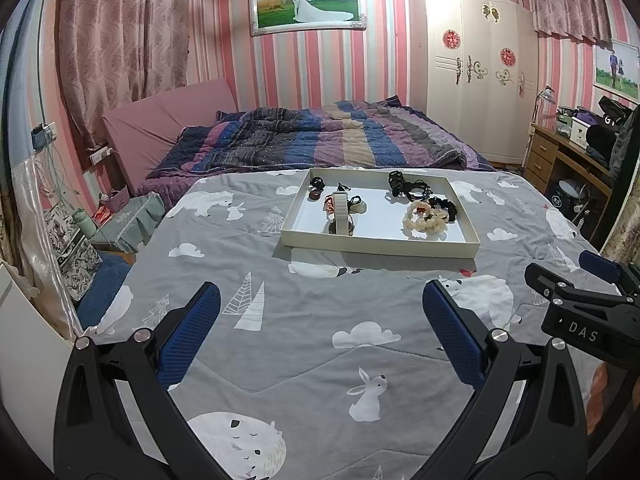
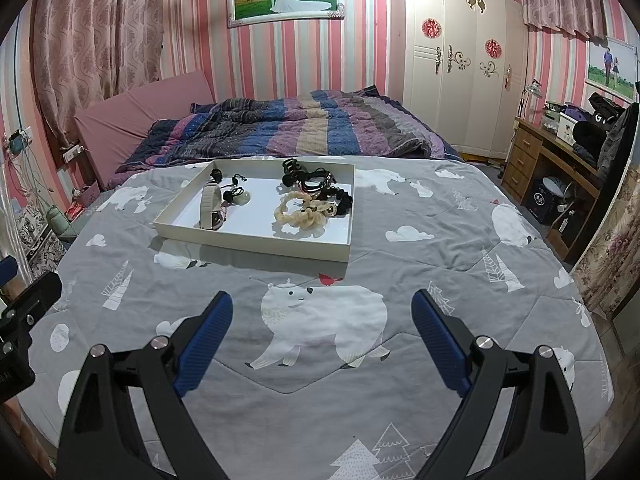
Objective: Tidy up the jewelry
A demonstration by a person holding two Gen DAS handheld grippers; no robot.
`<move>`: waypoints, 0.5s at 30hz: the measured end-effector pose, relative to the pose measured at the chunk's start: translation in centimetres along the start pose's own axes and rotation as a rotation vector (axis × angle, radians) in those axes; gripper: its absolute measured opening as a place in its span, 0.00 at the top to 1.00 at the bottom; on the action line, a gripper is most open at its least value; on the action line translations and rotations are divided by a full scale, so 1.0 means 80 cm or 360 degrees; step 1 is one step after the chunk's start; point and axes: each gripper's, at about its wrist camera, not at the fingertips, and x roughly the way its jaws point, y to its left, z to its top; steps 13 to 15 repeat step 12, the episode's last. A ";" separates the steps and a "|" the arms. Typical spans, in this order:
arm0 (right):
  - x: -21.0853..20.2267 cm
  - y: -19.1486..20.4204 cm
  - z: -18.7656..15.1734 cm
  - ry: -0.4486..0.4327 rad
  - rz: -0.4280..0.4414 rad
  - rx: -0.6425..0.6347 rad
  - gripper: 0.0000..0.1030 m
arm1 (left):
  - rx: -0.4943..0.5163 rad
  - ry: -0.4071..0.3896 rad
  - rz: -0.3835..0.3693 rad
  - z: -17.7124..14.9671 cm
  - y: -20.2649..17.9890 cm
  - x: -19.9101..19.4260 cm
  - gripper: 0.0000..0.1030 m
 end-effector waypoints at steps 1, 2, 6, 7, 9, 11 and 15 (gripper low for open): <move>-0.001 0.001 0.000 -0.0002 -0.0003 0.0001 0.12 | 0.0000 -0.0001 0.0000 0.000 0.000 0.000 0.03; -0.001 0.001 0.000 -0.0001 -0.0005 0.0000 0.12 | -0.0001 -0.0001 0.0001 0.000 0.000 0.000 0.03; 0.000 0.002 0.001 -0.0001 -0.0002 0.0007 0.12 | 0.0001 0.0020 0.0003 0.000 0.000 0.002 0.03; 0.000 0.002 0.001 -0.0003 -0.0005 0.0004 0.12 | -0.0002 0.0032 0.0000 0.001 0.000 0.003 0.03; -0.001 0.002 0.002 -0.0006 -0.0010 0.0000 0.12 | -0.0017 0.0062 -0.0004 0.001 0.002 0.007 0.03; -0.001 0.003 0.003 -0.0005 -0.0006 0.0000 0.12 | -0.0017 0.0070 -0.0001 0.001 0.003 0.009 0.03; -0.001 0.003 0.003 -0.0004 -0.0005 0.0001 0.12 | -0.0013 0.0068 0.0003 0.001 0.002 0.009 0.03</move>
